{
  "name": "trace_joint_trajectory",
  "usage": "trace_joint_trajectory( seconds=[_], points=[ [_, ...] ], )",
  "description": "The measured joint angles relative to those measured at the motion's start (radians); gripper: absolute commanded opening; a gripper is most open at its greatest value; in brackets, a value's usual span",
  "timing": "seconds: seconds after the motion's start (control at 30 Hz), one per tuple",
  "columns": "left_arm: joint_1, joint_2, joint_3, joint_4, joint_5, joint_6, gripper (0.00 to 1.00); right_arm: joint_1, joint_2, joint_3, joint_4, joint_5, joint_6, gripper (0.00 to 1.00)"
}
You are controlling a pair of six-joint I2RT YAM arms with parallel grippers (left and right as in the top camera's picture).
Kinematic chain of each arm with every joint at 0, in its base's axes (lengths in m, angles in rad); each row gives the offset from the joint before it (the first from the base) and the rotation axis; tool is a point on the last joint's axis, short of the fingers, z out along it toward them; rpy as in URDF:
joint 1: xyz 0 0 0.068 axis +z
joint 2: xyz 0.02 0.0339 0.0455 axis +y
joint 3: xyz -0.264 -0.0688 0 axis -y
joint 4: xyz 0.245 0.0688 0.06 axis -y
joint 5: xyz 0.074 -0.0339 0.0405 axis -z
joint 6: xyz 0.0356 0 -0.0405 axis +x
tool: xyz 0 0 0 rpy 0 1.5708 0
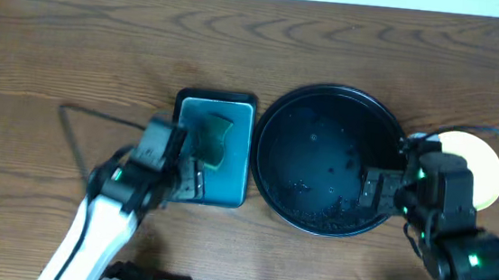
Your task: Clean dirty plates on tray and stack at the side
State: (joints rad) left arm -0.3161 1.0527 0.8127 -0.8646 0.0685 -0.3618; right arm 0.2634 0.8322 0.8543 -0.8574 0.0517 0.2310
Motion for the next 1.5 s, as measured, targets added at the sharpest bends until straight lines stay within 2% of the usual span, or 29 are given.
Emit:
trace_joint_trajectory(
  seconds=[0.2, 0.4, 0.73, 1.5],
  points=[
    [0.000, -0.235, -0.060, 0.053, 0.000, 0.000, 0.80, 0.045, -0.100, -0.001, -0.064, 0.045, 0.024, 0.99],
    [0.000, -0.285, -0.061, 0.088, 0.000, 0.000, 0.80, 0.046, -0.113, -0.003, -0.104, 0.060, 0.029, 0.99],
    [0.000, -0.199, -0.066, 0.215, 0.000, 0.000, 0.80, 0.046, -0.113, -0.006, -0.107, 0.061, 0.029, 0.99],
    [0.000, 0.047, -0.066, 0.216, 0.000, 0.000, 0.81, 0.046, -0.165, -0.008, -0.142, 0.061, 0.029, 0.99]
  ],
)
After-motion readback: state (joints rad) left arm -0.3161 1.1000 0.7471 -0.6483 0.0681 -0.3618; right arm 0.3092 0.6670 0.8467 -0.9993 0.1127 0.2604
